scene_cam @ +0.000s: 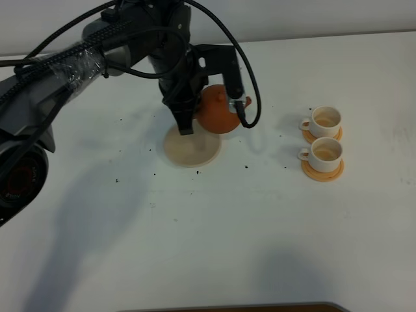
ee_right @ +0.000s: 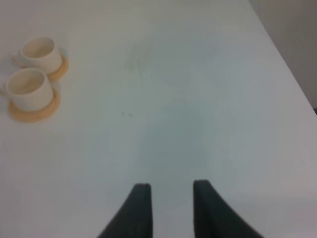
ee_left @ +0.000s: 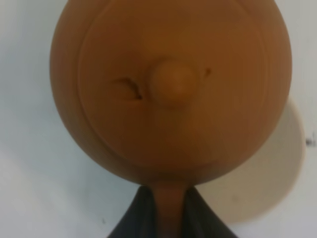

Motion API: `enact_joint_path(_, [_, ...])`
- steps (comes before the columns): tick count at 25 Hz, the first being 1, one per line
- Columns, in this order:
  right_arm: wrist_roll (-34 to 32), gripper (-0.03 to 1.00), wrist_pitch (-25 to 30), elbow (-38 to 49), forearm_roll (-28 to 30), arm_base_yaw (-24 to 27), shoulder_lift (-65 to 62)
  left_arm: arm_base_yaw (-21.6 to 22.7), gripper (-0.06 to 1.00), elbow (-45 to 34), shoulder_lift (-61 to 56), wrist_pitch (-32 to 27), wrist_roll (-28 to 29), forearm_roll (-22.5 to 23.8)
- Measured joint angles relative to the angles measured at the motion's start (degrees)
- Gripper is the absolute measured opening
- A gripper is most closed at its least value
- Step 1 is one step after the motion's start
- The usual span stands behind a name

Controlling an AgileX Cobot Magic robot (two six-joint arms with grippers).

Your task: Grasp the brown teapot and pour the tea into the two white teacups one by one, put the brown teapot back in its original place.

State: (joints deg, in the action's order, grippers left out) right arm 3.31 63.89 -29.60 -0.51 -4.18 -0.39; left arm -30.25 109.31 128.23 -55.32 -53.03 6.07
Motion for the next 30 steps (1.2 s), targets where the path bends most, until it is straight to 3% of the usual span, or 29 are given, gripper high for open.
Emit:
enact_joint_path(17, [0.00, 0.24, 0.00, 0.00, 0.00, 0.00, 0.00, -6.30, 0.14, 0.00, 3.83, 17.37, -0.22, 2.37])
enact_joint_path(30, [0.00, 0.24, 0.00, 0.00, 0.00, 0.00, 0.00, -6.73, 0.14, -0.06, 5.75, 22.35, -0.12, 7.17])
